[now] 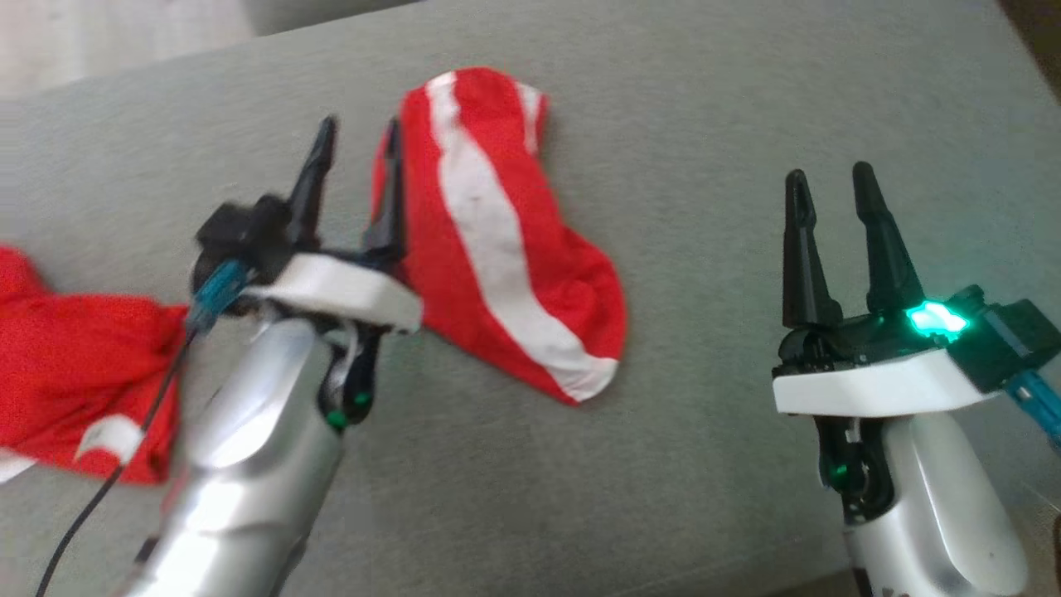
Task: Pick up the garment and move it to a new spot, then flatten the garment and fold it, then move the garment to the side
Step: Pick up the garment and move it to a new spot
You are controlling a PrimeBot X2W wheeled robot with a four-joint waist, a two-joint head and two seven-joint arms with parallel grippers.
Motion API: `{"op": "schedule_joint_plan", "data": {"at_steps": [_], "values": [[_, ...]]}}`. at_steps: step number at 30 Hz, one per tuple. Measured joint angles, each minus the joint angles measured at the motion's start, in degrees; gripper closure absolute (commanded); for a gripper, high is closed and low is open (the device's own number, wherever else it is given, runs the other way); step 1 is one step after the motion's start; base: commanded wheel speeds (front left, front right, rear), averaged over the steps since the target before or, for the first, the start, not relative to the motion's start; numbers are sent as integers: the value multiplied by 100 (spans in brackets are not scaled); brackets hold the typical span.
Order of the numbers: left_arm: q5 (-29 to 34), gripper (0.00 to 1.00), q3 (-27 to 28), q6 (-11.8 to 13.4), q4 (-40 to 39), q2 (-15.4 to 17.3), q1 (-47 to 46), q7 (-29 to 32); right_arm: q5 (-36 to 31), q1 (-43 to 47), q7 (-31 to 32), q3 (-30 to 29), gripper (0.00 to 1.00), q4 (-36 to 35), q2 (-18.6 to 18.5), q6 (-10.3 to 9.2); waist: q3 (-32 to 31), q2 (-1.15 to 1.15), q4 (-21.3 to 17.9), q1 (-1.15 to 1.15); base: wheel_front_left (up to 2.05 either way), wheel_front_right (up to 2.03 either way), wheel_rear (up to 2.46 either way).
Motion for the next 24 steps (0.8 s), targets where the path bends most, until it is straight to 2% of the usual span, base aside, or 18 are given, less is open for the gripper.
{"op": "schedule_joint_plan", "data": {"at_steps": [6,13,19,24], "values": [[679,0,561,-82,-657,169,600,-25,-202,161,0,-96,0,135,0,0,-148,0,562,0,0,0,0],[1457,0,1070,-129,-1510,291,1870,-42,-288,344,0,-157,0,268,1,0,-495,0,1023,-2,0,0,0],[1715,0,1479,-125,-1974,33,2856,-42,-287,577,0,-134,0,378,1,0,-778,0,1252,-2,0,0,0],[1884,0,1684,-211,-2071,-167,3167,-42,-288,673,0,-88,0,448,1,0,-871,0,1363,-2,0,0,0]]}}
